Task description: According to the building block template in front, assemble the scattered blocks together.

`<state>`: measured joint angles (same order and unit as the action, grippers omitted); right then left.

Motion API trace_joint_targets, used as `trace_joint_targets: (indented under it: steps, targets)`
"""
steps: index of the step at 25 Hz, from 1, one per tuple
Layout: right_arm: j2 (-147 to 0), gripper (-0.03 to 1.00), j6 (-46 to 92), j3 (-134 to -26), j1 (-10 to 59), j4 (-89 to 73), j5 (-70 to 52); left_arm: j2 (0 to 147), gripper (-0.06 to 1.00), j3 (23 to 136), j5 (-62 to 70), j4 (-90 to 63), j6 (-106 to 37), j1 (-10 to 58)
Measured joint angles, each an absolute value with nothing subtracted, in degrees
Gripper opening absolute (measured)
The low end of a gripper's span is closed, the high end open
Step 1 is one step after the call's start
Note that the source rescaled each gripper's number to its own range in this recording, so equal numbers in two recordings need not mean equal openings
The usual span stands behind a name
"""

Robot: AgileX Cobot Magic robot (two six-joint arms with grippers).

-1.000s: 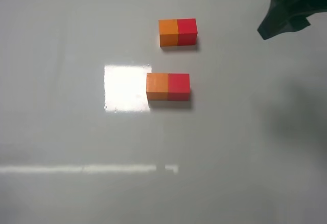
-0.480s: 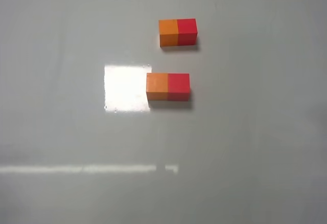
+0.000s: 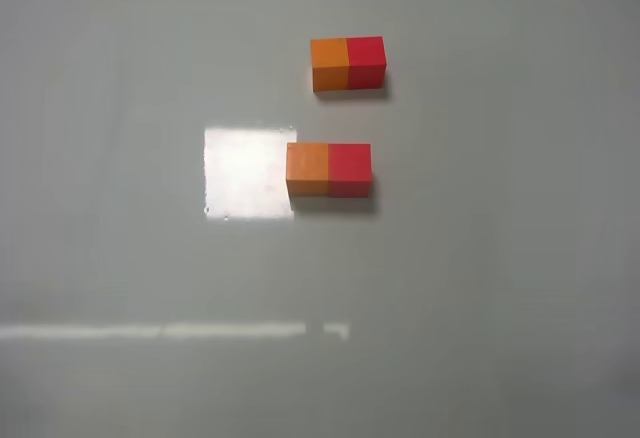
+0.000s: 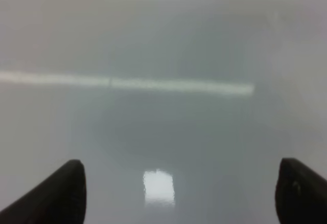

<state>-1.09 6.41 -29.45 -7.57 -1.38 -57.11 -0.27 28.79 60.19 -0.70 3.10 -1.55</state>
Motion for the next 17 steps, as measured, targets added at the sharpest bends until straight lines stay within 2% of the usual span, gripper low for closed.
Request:
trace_joint_targets:
  steps: [17]
  targets:
    - [0.27,0.56,6.26,-29.28,-4.27,0.00,-56.35,-0.27,0.00,28.79,60.19,-0.68,3.10,-1.55]
